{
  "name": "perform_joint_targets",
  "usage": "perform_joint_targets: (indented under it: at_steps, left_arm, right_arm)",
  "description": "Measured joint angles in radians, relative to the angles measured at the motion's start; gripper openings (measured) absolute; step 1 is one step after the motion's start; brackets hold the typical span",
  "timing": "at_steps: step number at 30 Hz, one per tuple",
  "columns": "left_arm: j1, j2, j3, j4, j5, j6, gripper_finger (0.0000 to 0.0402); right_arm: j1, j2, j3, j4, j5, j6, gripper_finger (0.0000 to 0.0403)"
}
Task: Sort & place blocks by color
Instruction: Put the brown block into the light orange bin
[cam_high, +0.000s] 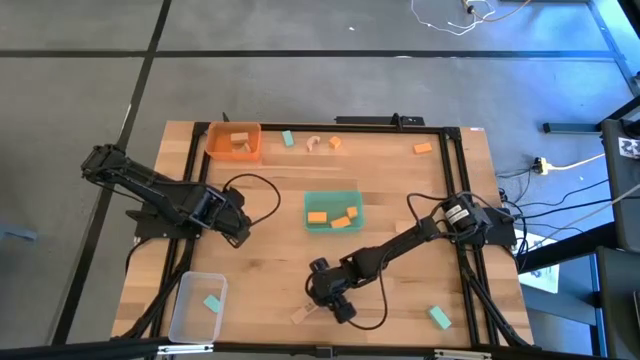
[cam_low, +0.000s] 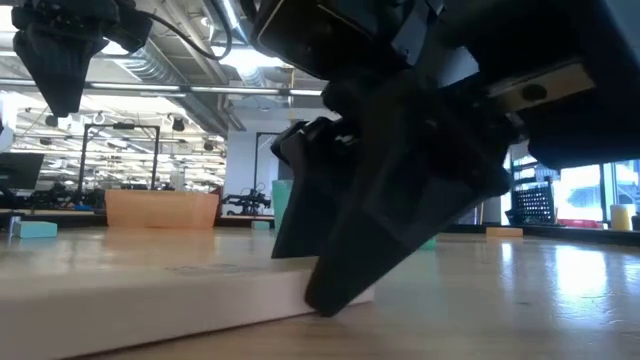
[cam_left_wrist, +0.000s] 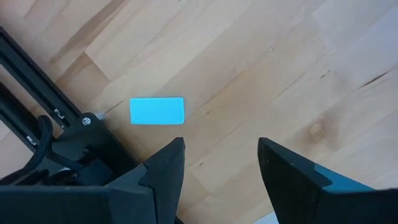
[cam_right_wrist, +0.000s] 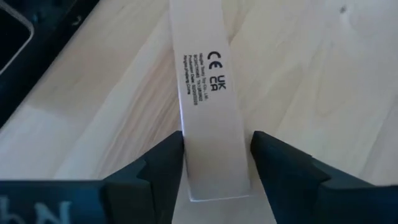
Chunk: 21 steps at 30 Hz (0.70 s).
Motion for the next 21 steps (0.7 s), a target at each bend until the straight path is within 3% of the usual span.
perform_joint_targets:
  at_steps: [5, 13, 21]
  left_arm:
    - [0.0, 0.0, 0.0, 0.0, 0.0, 0.0, 0.0193]
    - [0.0, 0.0, 0.0, 0.0, -0.01, 0.021, 0.0193]
    - [-0.012, 0.0, 0.0, 0.015, -0.109, 0.364, 0.0193]
  right_arm:
    - [-0.009, 0.002, 0.0, 0.006, 0.005, 0.098, 0.0126]
    - [-0.046, -0.002, 0.012, 0.021, -0.03, 0.263, 0.0127]
    - [-0.121, 0.001, 0.193, -0.138, -0.01, 0.261, 0.0127]
